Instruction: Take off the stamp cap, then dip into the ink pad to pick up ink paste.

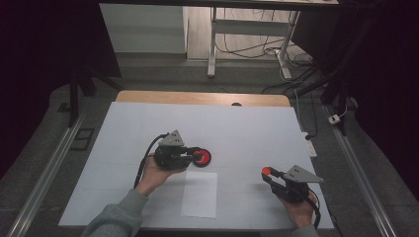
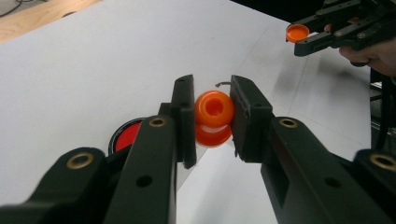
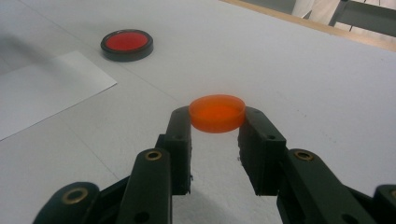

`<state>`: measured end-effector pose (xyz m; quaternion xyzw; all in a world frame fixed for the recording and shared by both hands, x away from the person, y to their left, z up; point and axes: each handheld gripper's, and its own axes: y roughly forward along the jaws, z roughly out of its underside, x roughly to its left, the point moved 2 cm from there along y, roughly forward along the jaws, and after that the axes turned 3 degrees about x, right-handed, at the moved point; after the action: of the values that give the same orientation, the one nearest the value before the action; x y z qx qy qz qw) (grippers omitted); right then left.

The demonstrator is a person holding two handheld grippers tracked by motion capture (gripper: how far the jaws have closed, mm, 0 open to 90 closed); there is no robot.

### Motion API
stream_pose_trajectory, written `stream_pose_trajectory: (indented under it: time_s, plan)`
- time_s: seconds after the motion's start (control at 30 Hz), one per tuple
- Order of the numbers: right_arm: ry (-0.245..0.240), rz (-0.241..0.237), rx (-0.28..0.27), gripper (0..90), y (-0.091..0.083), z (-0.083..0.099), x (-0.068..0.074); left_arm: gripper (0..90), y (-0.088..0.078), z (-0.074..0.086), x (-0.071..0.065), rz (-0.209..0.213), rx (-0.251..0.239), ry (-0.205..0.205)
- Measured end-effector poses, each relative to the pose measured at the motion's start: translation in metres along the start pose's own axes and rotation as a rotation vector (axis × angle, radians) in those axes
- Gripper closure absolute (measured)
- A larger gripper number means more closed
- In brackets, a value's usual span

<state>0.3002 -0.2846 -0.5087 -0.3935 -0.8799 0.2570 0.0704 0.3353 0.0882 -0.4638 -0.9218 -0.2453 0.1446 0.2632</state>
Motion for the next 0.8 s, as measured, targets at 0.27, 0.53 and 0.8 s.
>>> stream_pose_trajectory:
  time_s: [0.27, 0.53, 0.8]
  plan:
    - [0.002, -0.001, -0.002, 64.7, 0.000, 0.000, 0.000, 72.4, 0.003, -0.001, 0.008, -0.015, 0.005, -0.007]
    - [0.001, 0.000, 0.002, 64.7, 0.000, 0.001, 0.000, 72.4, 0.005, 0.000, 0.019, -0.027, -0.002, -0.034]
    - [0.006, -0.003, 0.001, 64.8, 0.001, 0.001, 0.000, 72.4, 0.012, 0.001, 0.029, -0.051, 0.009, -0.046]
